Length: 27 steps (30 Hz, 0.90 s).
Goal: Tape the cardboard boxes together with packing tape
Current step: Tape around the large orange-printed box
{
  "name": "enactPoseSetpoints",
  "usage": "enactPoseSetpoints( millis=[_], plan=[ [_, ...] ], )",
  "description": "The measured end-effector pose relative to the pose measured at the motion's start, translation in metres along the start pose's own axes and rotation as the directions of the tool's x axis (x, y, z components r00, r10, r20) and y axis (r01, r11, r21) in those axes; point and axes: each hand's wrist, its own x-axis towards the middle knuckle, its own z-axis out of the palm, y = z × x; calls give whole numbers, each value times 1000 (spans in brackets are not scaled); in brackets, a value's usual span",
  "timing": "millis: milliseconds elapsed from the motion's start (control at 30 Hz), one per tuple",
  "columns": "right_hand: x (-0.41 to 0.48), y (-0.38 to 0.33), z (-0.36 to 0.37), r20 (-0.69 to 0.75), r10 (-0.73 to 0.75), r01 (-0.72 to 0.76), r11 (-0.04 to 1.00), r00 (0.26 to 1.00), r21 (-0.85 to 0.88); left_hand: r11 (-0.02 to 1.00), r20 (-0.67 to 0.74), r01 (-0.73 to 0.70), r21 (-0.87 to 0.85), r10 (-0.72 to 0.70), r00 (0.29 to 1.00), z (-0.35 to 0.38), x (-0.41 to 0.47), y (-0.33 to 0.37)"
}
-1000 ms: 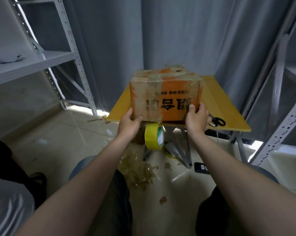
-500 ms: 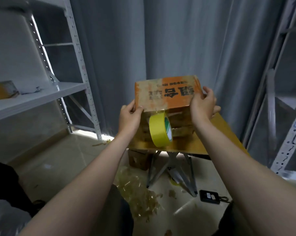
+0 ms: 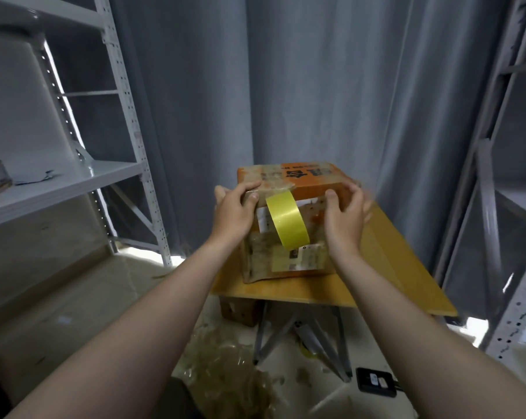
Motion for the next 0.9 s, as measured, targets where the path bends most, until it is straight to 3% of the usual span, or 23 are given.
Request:
enactPoseSetpoints(
  millis=[67,133,233,433,667,900],
  plan=[
    [-17,4,3,96,-119,112,991,988,70,998,-8,-57,18,57,998,0,7,-9],
    [-35,6,5,283,-245,199,963,927,180,989,0,-146,21,146,989,1,11,-16],
    [-53,23,14,440,-307,275,952,844,138,974,0,-221,-48,221,975,5,13,-22],
    [-68,39,26,319,-292,239,951,902,196,958,-5,-286,-20,286,958,10,13,-31],
    [-102,79,28,332,108,-136,989,937,62,963,1,-267,-30,267,964,12,13,-31],
    [-104,74,34,266,173,-172,985,948,-28,964,31,-264,-38,265,964,8,15,-32]
  ],
)
